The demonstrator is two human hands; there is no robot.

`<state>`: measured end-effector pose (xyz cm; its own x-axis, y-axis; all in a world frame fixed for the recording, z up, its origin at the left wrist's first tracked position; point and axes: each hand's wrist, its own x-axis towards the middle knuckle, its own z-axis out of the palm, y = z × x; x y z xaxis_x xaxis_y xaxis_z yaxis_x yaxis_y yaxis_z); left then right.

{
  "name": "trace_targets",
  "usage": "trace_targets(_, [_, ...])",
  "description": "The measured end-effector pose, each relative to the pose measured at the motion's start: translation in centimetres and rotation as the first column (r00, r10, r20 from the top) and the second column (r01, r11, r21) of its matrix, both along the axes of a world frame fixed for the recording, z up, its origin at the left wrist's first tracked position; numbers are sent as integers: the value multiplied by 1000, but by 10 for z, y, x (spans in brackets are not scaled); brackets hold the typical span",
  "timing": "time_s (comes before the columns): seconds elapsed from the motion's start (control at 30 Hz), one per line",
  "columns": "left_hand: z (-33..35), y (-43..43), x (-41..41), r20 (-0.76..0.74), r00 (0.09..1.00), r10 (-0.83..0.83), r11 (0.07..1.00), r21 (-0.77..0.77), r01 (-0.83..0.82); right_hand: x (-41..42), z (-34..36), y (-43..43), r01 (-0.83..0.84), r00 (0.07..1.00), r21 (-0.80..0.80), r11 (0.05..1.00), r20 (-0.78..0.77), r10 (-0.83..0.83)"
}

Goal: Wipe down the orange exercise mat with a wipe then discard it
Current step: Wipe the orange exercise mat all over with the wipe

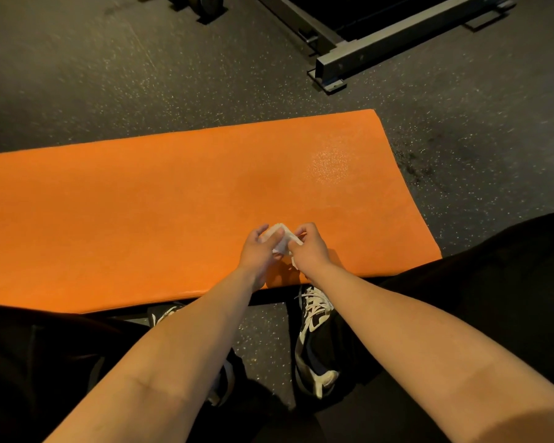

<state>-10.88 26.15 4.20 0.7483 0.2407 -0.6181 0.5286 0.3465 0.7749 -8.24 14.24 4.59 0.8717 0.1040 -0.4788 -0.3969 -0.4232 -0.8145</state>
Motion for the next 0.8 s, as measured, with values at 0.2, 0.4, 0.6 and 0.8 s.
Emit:
trace_targets(0.2, [-9, 3, 7, -9, 998, 64, 982, 177, -62, -4, 0, -3, 1, 1000, 64, 998, 1, -1])
trace_targets(0.4, [-3, 7, 11, -4, 999, 42, 991, 124, -41, 2, 5, -3, -21, 1000, 116, 993, -13, 23])
trace_targets(0.6, [0, 6, 10, -40, 999, -28, 965, 259, 37, 5, -3, -7, -3, 1000, 113, 994, 7, 2])
trace_targets(0.8, [-5, 2, 8, -96, 991, -96, 960, 256, 118, 6, -6, -7, 67, 996, 39, 997, 57, -69])
